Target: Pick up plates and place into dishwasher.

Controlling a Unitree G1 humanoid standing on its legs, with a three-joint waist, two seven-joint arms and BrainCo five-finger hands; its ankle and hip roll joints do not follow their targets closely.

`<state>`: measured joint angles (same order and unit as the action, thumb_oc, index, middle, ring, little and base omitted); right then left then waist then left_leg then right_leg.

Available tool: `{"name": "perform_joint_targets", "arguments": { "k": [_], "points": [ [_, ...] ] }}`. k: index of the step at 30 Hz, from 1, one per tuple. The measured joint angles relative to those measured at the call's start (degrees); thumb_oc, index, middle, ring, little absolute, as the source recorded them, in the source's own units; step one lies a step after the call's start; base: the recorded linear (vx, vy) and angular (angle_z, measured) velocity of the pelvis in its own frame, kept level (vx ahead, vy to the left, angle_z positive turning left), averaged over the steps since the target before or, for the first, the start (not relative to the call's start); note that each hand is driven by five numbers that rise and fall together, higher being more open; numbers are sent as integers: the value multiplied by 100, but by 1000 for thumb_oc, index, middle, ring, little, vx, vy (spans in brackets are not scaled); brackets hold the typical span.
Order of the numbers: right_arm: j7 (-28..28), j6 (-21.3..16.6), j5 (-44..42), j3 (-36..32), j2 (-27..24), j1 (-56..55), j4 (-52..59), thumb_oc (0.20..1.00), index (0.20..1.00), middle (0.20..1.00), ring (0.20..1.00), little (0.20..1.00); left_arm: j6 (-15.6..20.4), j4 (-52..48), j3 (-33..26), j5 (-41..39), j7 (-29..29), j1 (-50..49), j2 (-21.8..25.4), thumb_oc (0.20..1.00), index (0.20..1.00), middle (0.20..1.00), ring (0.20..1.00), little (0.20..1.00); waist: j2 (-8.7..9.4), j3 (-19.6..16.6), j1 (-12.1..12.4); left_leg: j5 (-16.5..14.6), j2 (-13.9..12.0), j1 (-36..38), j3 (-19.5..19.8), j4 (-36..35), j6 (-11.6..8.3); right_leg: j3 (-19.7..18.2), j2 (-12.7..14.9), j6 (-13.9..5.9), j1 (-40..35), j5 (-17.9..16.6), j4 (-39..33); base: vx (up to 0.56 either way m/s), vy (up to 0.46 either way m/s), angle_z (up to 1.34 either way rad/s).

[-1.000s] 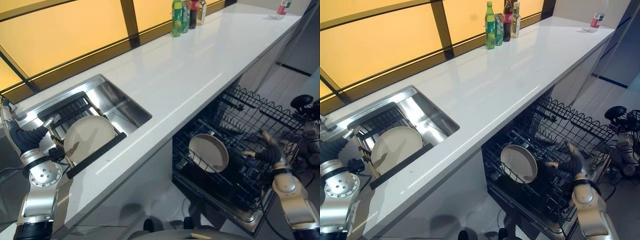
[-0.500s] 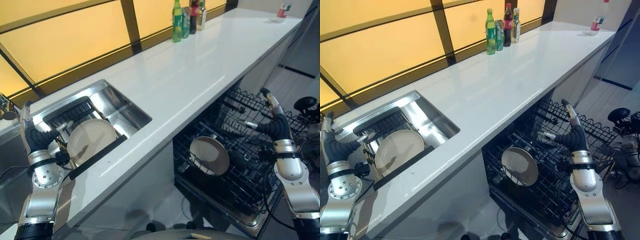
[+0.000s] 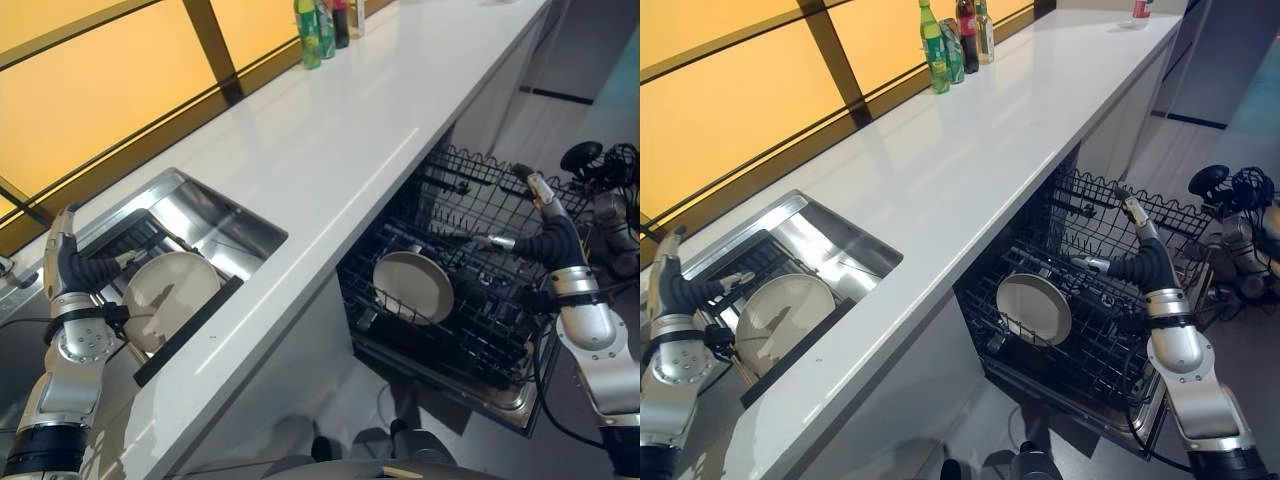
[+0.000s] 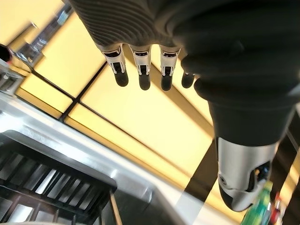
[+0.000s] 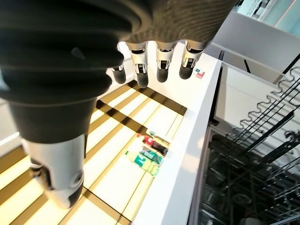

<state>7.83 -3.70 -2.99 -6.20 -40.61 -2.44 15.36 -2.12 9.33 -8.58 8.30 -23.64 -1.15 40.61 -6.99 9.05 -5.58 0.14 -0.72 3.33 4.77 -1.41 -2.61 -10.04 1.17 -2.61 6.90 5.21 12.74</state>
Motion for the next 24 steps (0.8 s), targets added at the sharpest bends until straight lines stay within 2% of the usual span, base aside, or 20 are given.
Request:
{"name": "perform_joint_targets", "arguments": {
  "k": [5, 10, 15, 19, 24],
  "points": [
    [-26, 20, -92, 7, -160, 8, -1, 1000, 1000, 1000, 1000, 1000, -245, 519, 135, -1, 3, 135, 22, 1000, 1000, 1000, 1000, 1000, -25, 47, -85, 11, 9, -36, -118, -108, 13, -73, -9, -13, 133, -20, -23, -12, 174, -14],
    [-15, 23, -114, 20, -290, 79, -3, 1000, 1000, 1000, 1000, 1000, -499, 882, 189, -3, 138, 321, 263, 1000, 1000, 1000, 1000, 1000, -30, 251, -136, 21, 48, -120, -167, -114, 32, -120, 2, -55, 221, -63, -56, -34, 167, -6],
    [-4, 77, -113, 38, -297, 417, -4, 1000, 1000, 1000, 1000, 1000, -1247, 1422, 412, 1, 933, 564, 543, 1000, 1000, 1000, 1000, 1000, -42, 509, -141, 21, 84, -162, -257, -114, 59, -217, 11, -103, 249, -130, -117, -4, 101, -9],
    [23, 173, -112, 104, -338, 535, -4, 1000, 1000, 1000, 1000, 1000, -1687, 1992, 418, 13, 1383, 777, 634, 1000, 1000, 1000, 1000, 1000, -21, 621, -116, 24, 83, -187, -285, -101, 63, -219, 10, -97, 231, -189, -199, 13, 41, -1],
    [64, 190, -112, 353, -348, 654, -4, 1000, 1000, 1000, 1000, 1000, -1733, 2396, 556, 232, 1748, 1104, 1088, 1000, 1000, 1000, 1000, 1000, 50, 756, -91, 25, 85, -207, -311, -92, 62, -219, 8, -103, 182, -295, -327, -11, 37, -2]
  ]
}}
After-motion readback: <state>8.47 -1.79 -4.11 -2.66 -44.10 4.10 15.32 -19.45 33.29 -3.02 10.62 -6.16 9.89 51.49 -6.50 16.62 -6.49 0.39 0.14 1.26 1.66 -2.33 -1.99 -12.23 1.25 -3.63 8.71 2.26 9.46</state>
